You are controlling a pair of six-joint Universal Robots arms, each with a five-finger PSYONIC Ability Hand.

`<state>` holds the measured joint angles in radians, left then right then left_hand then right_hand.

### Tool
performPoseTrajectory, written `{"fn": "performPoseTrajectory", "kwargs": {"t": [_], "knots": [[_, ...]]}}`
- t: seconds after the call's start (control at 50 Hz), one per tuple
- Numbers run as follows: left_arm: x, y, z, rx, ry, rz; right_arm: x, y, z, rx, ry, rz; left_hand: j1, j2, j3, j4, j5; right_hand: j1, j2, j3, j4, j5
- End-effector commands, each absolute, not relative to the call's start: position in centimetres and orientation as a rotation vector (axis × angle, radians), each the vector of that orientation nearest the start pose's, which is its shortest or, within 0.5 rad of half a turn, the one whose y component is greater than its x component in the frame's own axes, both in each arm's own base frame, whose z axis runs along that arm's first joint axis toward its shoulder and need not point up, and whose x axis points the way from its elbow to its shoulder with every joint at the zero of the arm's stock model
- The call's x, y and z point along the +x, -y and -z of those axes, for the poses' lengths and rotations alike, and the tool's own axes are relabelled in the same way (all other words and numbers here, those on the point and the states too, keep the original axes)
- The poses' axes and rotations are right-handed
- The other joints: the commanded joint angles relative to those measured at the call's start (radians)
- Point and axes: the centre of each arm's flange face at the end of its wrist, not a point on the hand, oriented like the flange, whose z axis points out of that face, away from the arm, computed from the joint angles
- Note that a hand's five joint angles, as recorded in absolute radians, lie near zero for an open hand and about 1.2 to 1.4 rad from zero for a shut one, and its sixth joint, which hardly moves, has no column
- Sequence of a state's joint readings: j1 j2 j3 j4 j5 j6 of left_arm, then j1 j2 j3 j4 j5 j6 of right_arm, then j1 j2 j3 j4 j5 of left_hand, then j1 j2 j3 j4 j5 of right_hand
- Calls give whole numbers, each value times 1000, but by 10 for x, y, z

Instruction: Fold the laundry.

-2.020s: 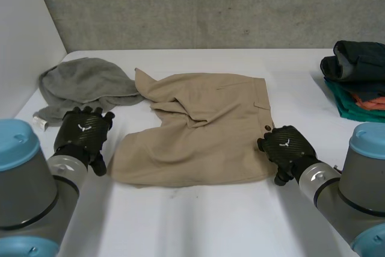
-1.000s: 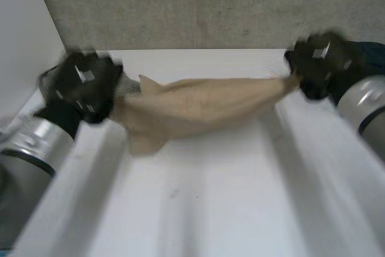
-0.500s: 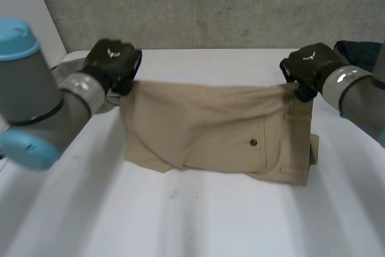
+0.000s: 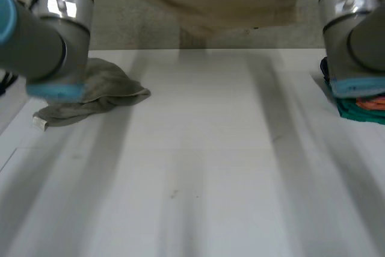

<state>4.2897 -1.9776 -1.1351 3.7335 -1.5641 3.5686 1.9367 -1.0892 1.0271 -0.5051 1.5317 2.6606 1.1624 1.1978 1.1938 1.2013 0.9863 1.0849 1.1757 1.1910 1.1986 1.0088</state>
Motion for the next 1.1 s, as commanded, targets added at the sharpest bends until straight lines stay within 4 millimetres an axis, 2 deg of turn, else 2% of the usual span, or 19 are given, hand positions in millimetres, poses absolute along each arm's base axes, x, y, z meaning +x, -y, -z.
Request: {"fn": "performPoseTrajectory", "kwargs": {"t": [0.02,0.06,0.08,0.1,0.12,0.14,0.16,0.24,0.44,0.64,0.72,0.76,0.78,0.8,0.82,0.92,0.94,1.0,1.1], "knots": [[-288,314,-262,811,-1740,2492,286,375,-248,-886,-1811,2502,234,198,202,195,235,311,221,205,198,213],[-288,299,-232,884,-1850,2397,285,373,-225,-929,-1892,2426,234,198,202,195,235,311,221,205,198,213],[-288,294,-224,906,-1877,2372,283,369,-201,-964,-1974,2339,234,198,202,195,235,311,221,205,198,213],[-289,287,-214,937,-1910,2338,281,365,-190,-982,-2012,2293,234,198,202,195,235,311,221,205,198,213],[-288,276,-193,993,-1977,2262,278,359,-173,-1012,-2079,2218,234,198,202,195,235,311,221,205,198,213],[-288,274,-190,1002,-1987,2250,277,355,-165,-1029,-2106,2179,234,198,202,195,235,311,221,205,198,213],[-288,261,-173,1067,-2046,2165,275,346,-154,-1064,-2144,2110,234,198,202,195,235,311,221,205,198,213],[-286,236,-157,1183,-2126,2013,272,321,-136,-1151,-2174,1955,234,198,202,195,235,311,221,205,198,213],[-257,182,-179,1298,-2293,1709,253,261,-171,-1399,-2228,1727,234,198,202,195,235,311,221,205,198,213],[-228,121,-191,1492,-2419,1313,221,208,-178,-1679,-2390,1282,234,198,202,195,235,311,221,205,198,213],[-230,102,-195,1610,-2374,1277,211,190,-177,-1771,-2396,1136,234,198,202,195,235,311,221,205,198,213],[-234,104,-199,1618,-2343,1322,211,189,-177,-1776,-2385,1151,234,198,202,195,235,311,221,205,198,213],[-236,108,-201,1611,-2324,1358,211,191,-176,-1771,-2383,1167,-30,-66,-62,-69,-29,311,221,205,198,213],[-240,119,-206,1575,-2282,1451,212,192,-176,-1768,-2379,1195,-806,-841,-837,-845,-804,311,221,205,198,213],[-243,125,-209,1555,-2260,1501,213,195,-176,-1759,-2377,1222,-988,-1023,-1019,-1027,-986,311,221,205,198,213],[-262,168,-225,1394,-2095,1835,217,209,-175,-1659,-2369,1394,-908,-943,-939,-947,-906,311,221,205,198,213],[-269,185,-223,1360,-2050,1909,217,210,-175,-1639,-2372,1406,-896,-932,-928,-935,-895,311,221,205,198,213],[-279,209,-216,1347,-2011,1987,219,212,-174,-1580,-2370,1437,-884,-920,-916,-923,-883,311,221,205,198,213],[-300,261,-193,1426,-1975,2092,223,215,-171,-1538,-2354,1494,-796,-832,-828,-835,-795,311,221,205,198,213]]}}
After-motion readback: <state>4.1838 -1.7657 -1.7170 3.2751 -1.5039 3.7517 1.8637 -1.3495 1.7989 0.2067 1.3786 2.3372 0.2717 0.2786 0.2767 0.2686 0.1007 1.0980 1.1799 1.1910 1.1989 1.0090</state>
